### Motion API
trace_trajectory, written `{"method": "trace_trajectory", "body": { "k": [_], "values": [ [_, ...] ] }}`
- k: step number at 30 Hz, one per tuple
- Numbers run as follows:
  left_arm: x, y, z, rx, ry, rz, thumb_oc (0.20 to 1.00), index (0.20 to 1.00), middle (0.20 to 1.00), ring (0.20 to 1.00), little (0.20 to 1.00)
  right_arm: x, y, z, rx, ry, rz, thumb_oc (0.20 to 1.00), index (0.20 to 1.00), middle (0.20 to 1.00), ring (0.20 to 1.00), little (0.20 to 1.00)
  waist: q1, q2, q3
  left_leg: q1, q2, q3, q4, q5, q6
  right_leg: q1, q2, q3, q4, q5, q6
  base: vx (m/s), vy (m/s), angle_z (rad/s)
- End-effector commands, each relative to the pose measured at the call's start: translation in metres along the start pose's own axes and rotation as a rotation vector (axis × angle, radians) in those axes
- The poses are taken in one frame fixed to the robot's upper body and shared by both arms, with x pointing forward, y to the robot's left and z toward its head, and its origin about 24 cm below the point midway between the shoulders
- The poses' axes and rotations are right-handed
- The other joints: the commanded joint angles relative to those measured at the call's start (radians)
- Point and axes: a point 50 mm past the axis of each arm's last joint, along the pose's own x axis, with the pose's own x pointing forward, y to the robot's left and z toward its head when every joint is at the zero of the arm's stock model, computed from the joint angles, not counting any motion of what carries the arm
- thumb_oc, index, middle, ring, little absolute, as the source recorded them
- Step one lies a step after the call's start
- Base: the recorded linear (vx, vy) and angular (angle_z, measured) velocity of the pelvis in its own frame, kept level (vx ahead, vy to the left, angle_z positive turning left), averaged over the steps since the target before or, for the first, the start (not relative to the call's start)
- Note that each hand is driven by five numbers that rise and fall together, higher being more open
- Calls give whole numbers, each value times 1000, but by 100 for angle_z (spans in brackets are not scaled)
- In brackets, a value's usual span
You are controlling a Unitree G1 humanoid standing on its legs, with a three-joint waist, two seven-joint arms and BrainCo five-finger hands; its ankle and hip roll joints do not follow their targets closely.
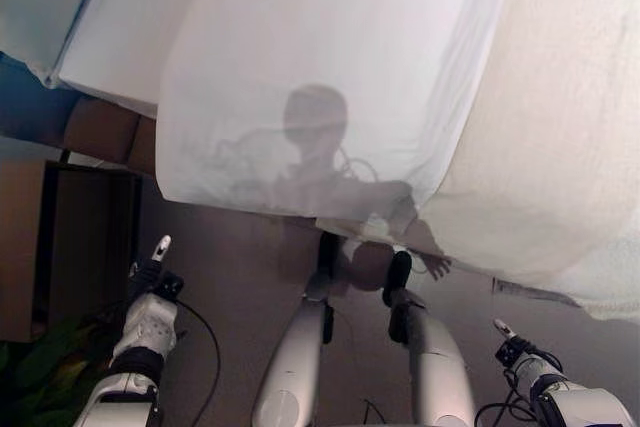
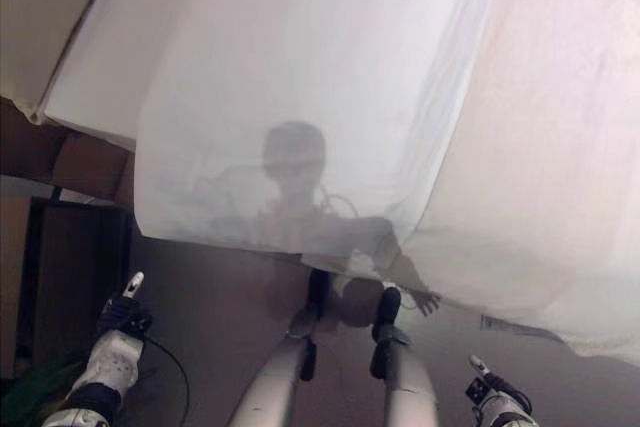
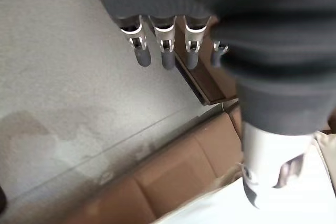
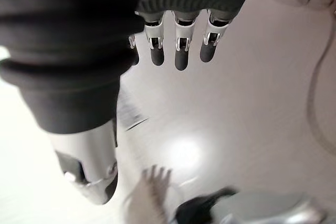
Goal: Make the bed
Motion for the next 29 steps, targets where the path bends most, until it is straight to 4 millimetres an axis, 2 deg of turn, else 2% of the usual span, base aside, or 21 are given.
{"method": "trace_trajectory", "body": {
  "k": [1,2,3,4,5,6,8,10,11,12,13,14,18,22,29],
  "values": [
    [-3,9,-8,303,-60,-64,1000,1000,1000,1000,1000,2,-23,20,-192,-157,-22,1000,1000,1000,1000,1000,-41,15,26,40,-2,-6,87,-47,-35,163,7,-8,-46,-41,72,-63,-79,-16],
    [-3,10,-8,304,-60,-64,1000,1000,1000,1000,1000,2,-23,19,-193,-156,-23,1000,1000,1000,1000,1000,-41,15,26,43,-2,-6,85,-47,-35,167,8,-8,-48,-41,72,-26,-93,-21],
    [-9,12,-22,447,-39,-120,1000,1000,1000,1000,1000,2,-27,23,-229,-185,-8,1000,1000,1000,1000,1000,-53,9,26,109,4,0,89,-53,-34,234,17,2,-74,-32,73,-6,-86,-24],
    [-10,16,-35,516,7,-128,1000,1000,1000,1000,1000,1,-24,22,-300,-205,16,1000,1000,1000,1000,1000,-58,1,23,143,8,5,89,-57,-33,271,27,8,-97,-24,74,-9,-86,-23],
    [-10,16,-35,516,6,-128,1000,1000,1000,1000,1000,1,-24,22,-300,-205,16,1000,1000,1000,1000,1000,-58,1,26,147,9,6,88,-57,-33,275,27,9,-99,-24,74,57,-89,-23],
    [-14,30,-50,566,80,-129,1000,1000,1000,1000,1000,0,-27,19,-386,-226,47,1000,1000,1000,1000,1000,-62,-13,-26,172,4,10,87,-64,-31,309,39,23,-149,-2,76,78,-91,-26],
    [-21,36,-72,639,152,-144,1000,1000,1000,1000,1000,-2,-23,11,-491,-244,112,1000,1000,1000,1000,1000,-72,-36,-68,206,-12,30,103,-96,-25,345,46,31,-193,15,79,69,-101,-43],
    [-28,48,-87,726,218,-151,1000,1000,1000,1000,1000,-3,-26,-3,-579,-207,145,1000,1000,1000,1000,1000,-76,-58,-117,240,-35,41,123,-138,-16,369,53,44,-223,30,82,60,-58,-45],
    [-31,51,-95,833,243,-172,1000,1000,1000,1000,1000,-3,-29,-14,-645,-174,161,1000,1000,1000,1000,1000,-82,-66,-148,276,-37,52,109,-159,-9,387,60,52,-236,30,85,108,-47,-38],
    [-34,57,-100,911,279,-185,1000,1000,1000,1000,1000,-3,-34,-23,-674,-142,161,1000,1000,1000,1000,1000,-88,-69,-181,294,-29,59,79,-141,-8,398,70,56,-250,41,89,96,-27,-31],
    [-34,57,-100,911,279,-185,1000,1000,1000,1000,1000,-3,-34,-23,-674,-142,161,1000,1000,1000,1000,1000,-88,-69,-181,294,-29,59,79,-141,-8,398,70,56,-250,41,89,142,3,-29],
    [-42,66,-112,1014,325,-204,1000,1000,1000,1000,1000,-4,-42,-43,-773,-74,163,1000,1000,1000,1000,1000,-90,-77,-227,341,-30,63,27,-142,5,429,78,76,-277,52,94,123,25,-16],
    [-61,85,-138,980,473,-169,1000,1000,1000,1000,1000,-11,-53,-82,-807,72,167,1000,1000,1000,1000,1000,-93,-88,-313,416,-30,84,-69,-138,22,477,81,95,-336,80,111,112,27,-23],
    [-68,87,-149,1055,511,-197,1000,1000,1000,1000,1000,-16,-62,-105,-865,166,156,1000,1000,1000,1000,1000,-92,-90,-362,460,-29,100,-115,-140,26,511,82,105,-376,98,118,42,24,-15],
    [-66,82,-146,1131,493,-287,1000,1000,1000,1000,1000,-18,-59,-109,-964,171,208,1000,1000,1000,1000,1000,-89,-91,-389,482,-31,116,-115,-153,29,539,82,112,-408,110,124,5,8,-5]
  ]
}}
